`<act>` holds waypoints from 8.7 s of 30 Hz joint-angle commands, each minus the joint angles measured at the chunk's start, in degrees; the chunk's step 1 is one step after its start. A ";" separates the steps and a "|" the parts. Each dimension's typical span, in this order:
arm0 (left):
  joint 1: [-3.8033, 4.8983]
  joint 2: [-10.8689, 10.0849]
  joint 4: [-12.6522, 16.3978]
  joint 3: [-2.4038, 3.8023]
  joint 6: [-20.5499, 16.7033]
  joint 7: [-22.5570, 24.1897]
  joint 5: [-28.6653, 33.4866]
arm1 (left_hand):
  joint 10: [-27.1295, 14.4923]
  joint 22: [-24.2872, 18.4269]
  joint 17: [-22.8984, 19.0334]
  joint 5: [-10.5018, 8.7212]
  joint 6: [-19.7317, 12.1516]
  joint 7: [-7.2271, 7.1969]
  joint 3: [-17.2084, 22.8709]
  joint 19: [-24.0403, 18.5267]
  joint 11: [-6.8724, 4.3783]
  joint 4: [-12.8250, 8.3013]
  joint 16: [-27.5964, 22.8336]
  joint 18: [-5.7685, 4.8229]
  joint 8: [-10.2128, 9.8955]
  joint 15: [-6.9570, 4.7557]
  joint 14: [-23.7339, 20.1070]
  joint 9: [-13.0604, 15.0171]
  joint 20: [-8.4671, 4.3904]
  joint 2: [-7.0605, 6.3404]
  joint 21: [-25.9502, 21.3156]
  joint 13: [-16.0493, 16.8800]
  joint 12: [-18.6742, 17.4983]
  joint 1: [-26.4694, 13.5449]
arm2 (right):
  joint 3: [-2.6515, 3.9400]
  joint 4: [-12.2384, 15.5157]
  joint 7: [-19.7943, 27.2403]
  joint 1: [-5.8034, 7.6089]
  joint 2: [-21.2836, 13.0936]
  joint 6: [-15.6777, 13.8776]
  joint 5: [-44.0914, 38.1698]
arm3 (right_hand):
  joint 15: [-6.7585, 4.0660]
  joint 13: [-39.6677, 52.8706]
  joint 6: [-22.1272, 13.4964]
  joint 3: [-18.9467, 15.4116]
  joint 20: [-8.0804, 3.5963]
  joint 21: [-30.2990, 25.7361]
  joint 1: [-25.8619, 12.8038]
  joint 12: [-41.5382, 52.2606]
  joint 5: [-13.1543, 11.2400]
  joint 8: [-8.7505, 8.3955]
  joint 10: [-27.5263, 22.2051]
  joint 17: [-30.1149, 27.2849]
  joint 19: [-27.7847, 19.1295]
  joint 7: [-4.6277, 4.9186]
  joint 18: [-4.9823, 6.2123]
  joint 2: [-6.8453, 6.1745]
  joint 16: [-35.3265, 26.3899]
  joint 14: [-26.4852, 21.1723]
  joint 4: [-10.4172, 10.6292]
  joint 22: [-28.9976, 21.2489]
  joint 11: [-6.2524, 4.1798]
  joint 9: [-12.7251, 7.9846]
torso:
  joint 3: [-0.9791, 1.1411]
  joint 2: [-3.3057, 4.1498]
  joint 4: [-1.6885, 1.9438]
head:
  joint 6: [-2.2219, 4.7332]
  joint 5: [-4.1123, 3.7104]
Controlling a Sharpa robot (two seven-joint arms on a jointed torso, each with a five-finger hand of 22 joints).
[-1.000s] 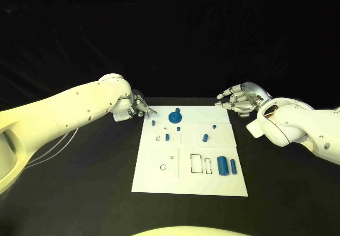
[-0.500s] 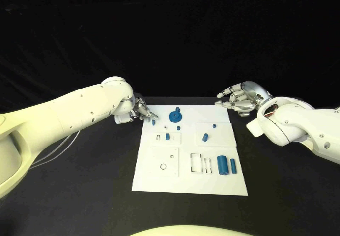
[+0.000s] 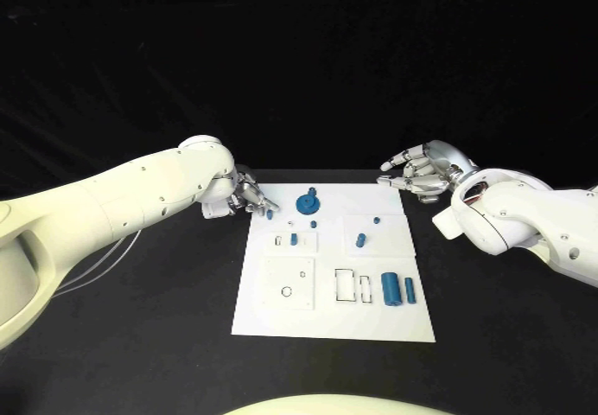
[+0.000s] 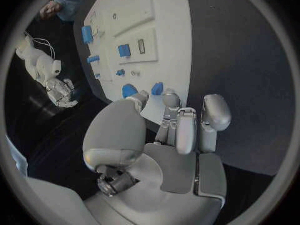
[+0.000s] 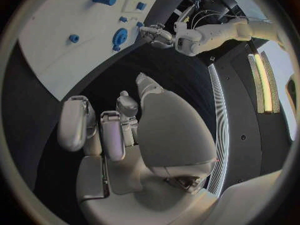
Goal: Assemble the parts on the task board
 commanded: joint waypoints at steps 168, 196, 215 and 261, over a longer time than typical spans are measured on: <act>-0.36 -6.81 17.03 -2.95 0.46 -1.68 2.75 | 13.25 9.39 15.83 31.88 13.56 -5.88 22.04 5.95 -5.17 -13.12 2.96 -0.80 6.25 -4.34 6.45 10.78 -4.15 0.34 4.43 9.26 6.75 -3.02 | 0.01 -0.22 0.56 -0.07 -0.33 0.01 0.06 | -0.32 -0.29 -1.06 1.93 0.01 -1.24 -1.69 -0.65 0.80 1.97 -1.04 9.82 -1.12 0.06 0.72 -0.84 -0.59 4.67 0.18 2.53 -0.08 0.26 | 0.01 0.09 -0.07 | -1.81 0.85; -0.35 -4.70 14.83 -2.99 1.80 -2.06 2.85 | 13.40 9.45 15.83 24.08 13.87 -5.94 21.41 6.05 -5.21 -12.49 2.96 -0.83 5.57 -4.38 6.45 10.80 -4.24 2.12 4.29 9.17 6.34 -2.82 | 0.01 -0.19 0.62 -0.07 -0.29 -0.01 0.06 | -0.33 -0.39 -1.20 2.14 -0.01 -1.50 -1.73 -0.69 0.86 2.25 -1.10 9.76 -1.16 0.06 0.76 -0.94 -0.65 4.66 0.15 2.43 -0.09 0.25 | 0.05 0.02 -0.07 | -2.05 0.73; -0.35 -4.11 13.96 -3.04 3.30 -2.34 2.62 | 13.37 9.40 15.83 23.36 13.91 -5.93 21.42 6.02 -5.19 -12.26 2.96 -0.83 5.51 -4.36 6.45 10.82 -4.22 2.24 4.25 9.06 6.23 -3.00 | 0.01 -0.17 0.69 -0.08 -0.26 0.01 0.06 | -0.33 -0.39 -1.20 2.14 -0.01 -1.50 -1.73 -0.69 0.86 2.25 -1.10 9.76 -1.16 0.06 0.76 -0.94 -0.65 4.66 0.15 2.43 -0.09 0.25 | 0.02 0.04 -0.07 | -2.24 0.70; -0.36 -4.73 14.20 -3.17 2.94 -2.04 -0.21 | 13.67 10.19 15.83 24.04 15.30 -6.36 23.62 6.61 -5.51 -14.31 2.96 -0.99 6.35 -4.49 6.45 11.57 -4.31 1.43 4.63 8.02 5.51 -1.96 | 0.01 -0.23 0.93 -0.13 -0.25 -0.01 0.07 | -0.33 -0.39 -1.20 2.14 -0.01 -1.50 -1.73 -0.69 0.86 2.25 -1.10 9.76 -1.16 0.06 0.76 -0.94 -0.65 4.66 0.15 2.43 -0.09 0.25 | 0.02 0.07 -0.04 | -2.36 0.69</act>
